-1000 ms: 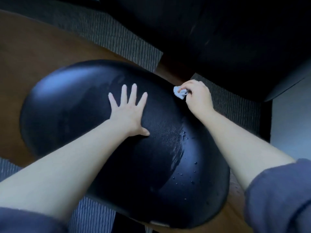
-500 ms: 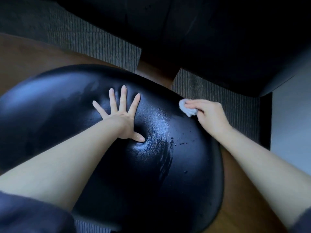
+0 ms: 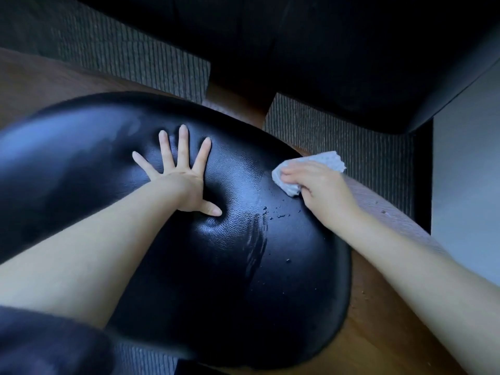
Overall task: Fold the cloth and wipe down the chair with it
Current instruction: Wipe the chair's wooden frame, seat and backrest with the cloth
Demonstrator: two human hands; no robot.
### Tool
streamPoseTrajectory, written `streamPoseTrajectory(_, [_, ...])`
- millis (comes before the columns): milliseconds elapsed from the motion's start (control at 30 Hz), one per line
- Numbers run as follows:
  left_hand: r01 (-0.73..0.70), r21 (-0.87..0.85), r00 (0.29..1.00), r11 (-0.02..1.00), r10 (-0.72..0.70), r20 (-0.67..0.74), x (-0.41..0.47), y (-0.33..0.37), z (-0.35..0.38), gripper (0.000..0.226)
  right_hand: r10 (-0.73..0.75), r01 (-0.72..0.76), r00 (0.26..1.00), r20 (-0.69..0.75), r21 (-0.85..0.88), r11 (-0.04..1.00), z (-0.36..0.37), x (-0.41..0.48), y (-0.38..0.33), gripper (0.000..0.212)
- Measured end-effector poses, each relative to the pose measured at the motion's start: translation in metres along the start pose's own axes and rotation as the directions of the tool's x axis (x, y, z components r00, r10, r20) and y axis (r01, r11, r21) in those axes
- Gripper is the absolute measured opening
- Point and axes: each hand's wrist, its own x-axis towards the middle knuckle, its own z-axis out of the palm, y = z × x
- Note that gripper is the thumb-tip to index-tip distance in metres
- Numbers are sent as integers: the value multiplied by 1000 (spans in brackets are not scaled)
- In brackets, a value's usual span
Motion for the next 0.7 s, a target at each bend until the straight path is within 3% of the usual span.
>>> streamPoseTrajectory(33, [0, -1, 1000, 1000, 0, -3, 0, 0, 0, 144, -52, 43, 994, -98, -95, 995, 4, -7, -1, 35])
streamPoseTrajectory(100, [-7, -2, 1000, 1000, 7, -11, 1, -1, 2, 144, -114, 94, 983, -141, -141, 986, 14, 17, -13, 37])
streamPoseTrajectory(200, [-30, -6, 999, 1000, 30, -36, 5, -4, 8, 146, 44, -57, 988, -150, -83, 995, 28, 76, -28, 32])
streamPoseTrajectory(300, [-43, 2, 997, 999, 43, -66, 6, -5, 10, 145, 100, -111, 973, -209, -41, 993, 34, 60, -24, 31])
streamPoseTrajectory(500, [-48, -2, 995, 999, 48, -90, 6, -6, 11, 145, -79, 70, 991, -106, -86, 994, 24, 27, -22, 31])
streamPoseTrajectory(633, [-57, 9, 992, 998, 58, -116, 9, -7, 14, 143, 151, -150, 954, -260, 22, 988, 38, 48, -28, 28])
streamPoseTrajectory(700, [-73, 4, 987, 997, 72, -142, 7, -8, 15, 144, 107, -106, 972, -209, 15, 994, 49, 17, -42, 24])
